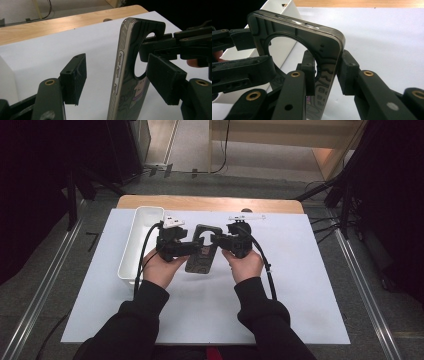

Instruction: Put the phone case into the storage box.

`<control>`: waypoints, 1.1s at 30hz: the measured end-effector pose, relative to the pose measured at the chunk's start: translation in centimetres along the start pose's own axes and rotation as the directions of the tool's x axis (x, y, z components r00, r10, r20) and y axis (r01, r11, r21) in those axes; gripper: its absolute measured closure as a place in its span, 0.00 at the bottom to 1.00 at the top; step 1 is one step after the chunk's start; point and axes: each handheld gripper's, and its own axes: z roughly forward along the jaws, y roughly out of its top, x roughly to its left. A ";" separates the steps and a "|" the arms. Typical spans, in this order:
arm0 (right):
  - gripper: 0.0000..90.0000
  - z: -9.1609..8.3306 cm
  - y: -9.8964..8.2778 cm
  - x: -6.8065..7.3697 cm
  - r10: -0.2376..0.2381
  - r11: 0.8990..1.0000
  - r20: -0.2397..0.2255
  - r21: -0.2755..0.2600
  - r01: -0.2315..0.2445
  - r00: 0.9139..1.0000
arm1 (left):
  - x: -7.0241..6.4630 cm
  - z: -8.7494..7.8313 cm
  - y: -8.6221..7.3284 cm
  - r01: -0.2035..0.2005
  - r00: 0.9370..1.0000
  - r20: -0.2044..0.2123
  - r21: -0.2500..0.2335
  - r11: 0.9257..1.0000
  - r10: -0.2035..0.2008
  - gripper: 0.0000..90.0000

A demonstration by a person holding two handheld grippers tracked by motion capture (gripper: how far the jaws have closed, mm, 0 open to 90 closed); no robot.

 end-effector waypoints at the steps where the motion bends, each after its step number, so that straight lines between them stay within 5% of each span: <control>1: 0.77 0.1 0.0 0.0 0.002 1.000 0.001 -0.001 -0.002 1.000 | 0.0 0.0 0.0 -0.001 1.000 -0.006 -0.003 1.000 0.001 0.36; 11: 0.77 1.0 0.3 0.8 0.014 1.000 0.004 0.006 -0.014 1.000 | -0.1 -0.1 0.0 -0.023 0.998 -0.062 -0.010 1.000 0.022 0.40; 23: 0.77 1.0 0.3 1.2 0.017 1.000 0.001 0.001 -0.017 1.000 | -0.7 -0.1 -0.2 -0.085 0.989 -0.120 -0.013 0.996 0.083 0.56; 33: 0.77 0.9 0.3 1.4 0.024 1.000 0.000 0.002 -0.024 1.000 | -0.9 0.0 -0.2 -0.090 0.987 -0.131 -0.011 0.996 0.088 0.63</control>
